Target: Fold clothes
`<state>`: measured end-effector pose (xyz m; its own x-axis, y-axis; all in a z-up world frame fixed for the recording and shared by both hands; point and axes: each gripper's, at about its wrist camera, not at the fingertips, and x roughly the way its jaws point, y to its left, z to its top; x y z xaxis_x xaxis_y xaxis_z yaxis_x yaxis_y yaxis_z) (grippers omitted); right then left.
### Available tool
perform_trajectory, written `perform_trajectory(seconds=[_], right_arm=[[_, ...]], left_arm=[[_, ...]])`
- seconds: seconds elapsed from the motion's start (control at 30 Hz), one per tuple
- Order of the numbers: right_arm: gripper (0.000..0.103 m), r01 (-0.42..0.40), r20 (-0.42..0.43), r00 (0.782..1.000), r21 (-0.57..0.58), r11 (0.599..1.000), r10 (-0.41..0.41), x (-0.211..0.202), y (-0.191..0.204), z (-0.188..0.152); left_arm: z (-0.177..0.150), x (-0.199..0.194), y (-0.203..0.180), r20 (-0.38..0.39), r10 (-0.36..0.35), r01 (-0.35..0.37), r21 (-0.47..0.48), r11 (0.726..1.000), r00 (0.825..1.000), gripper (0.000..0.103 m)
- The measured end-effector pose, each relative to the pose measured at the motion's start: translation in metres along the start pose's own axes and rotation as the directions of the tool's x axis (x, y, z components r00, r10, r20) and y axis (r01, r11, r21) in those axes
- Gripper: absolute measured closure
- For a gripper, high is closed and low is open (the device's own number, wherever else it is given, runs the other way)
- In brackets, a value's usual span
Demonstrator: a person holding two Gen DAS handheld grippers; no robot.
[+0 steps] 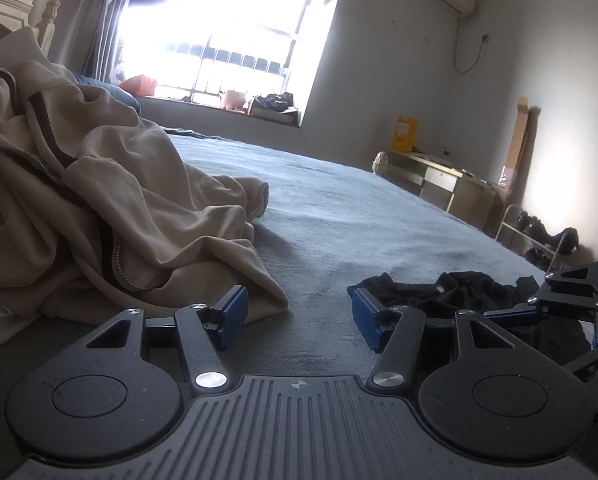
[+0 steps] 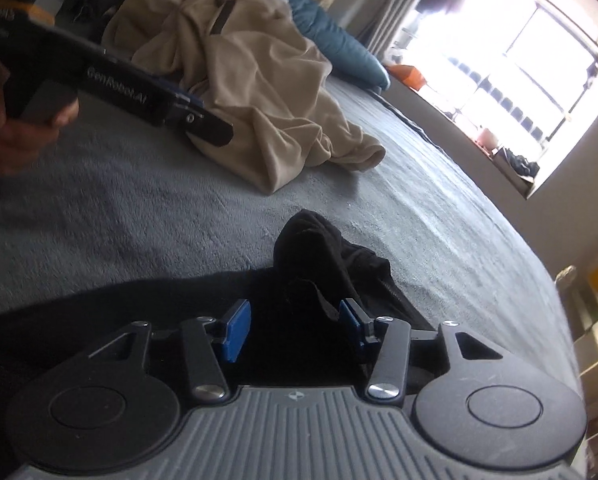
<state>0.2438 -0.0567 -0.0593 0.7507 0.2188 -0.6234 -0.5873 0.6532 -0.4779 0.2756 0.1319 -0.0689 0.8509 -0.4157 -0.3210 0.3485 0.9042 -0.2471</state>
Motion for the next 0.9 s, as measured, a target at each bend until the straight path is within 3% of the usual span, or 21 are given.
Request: perform_trajectory(seconds=[0.1,0.17,0.27,0.37,0.47,0.53,0.67,0.9], right_arm=[[0.061,-0.014,-0.041,0.999,-0.023,1.000,0.013,0.009,-0.001,-0.001],[0.084,-0.022,-0.063,0.998,-0.033,0.999,0.020,0.012,-0.003,-0.003],[0.100,-0.037,-0.045,0.998,-0.005,0.999,0.036,0.005,-0.011,0.000],[0.100,-0.071,-0.007,0.997,0.071,0.995,0.072,-0.007,-0.027,0.012],[0.100,-0.170,0.047,0.985,0.242,0.955,0.163,-0.017,-0.059,0.035],[0.100,-0.258,0.093,0.966,0.368,0.893,0.241,-0.017,-0.083,0.052],[0.100,-0.414,0.186,0.908,0.549,0.726,0.377,-0.001,-0.111,0.087],[0.100,-0.523,0.283,0.827,0.702,0.483,0.485,0.062,-0.104,0.133]], left_arm=[[0.000,0.000,0.001,-0.002,-0.001,0.001,-0.006,1.000,1.000,0.045],[0.000,0.000,0.002,-0.002,-0.002,0.001,-0.011,1.000,1.000,0.045],[0.001,-0.001,0.003,0.002,0.000,0.000,-0.020,1.000,1.000,0.045],[0.002,-0.002,0.005,0.006,0.010,-0.010,-0.032,0.999,1.000,0.045],[0.004,-0.005,0.012,0.016,0.029,-0.028,-0.060,0.998,0.999,0.045],[0.007,-0.008,0.020,0.027,0.041,-0.038,-0.092,0.995,0.999,0.045],[0.013,-0.018,0.043,0.056,0.071,-0.059,-0.182,0.982,0.996,0.045],[0.021,-0.042,0.092,0.071,0.120,-0.084,-0.387,0.918,0.990,0.045]])
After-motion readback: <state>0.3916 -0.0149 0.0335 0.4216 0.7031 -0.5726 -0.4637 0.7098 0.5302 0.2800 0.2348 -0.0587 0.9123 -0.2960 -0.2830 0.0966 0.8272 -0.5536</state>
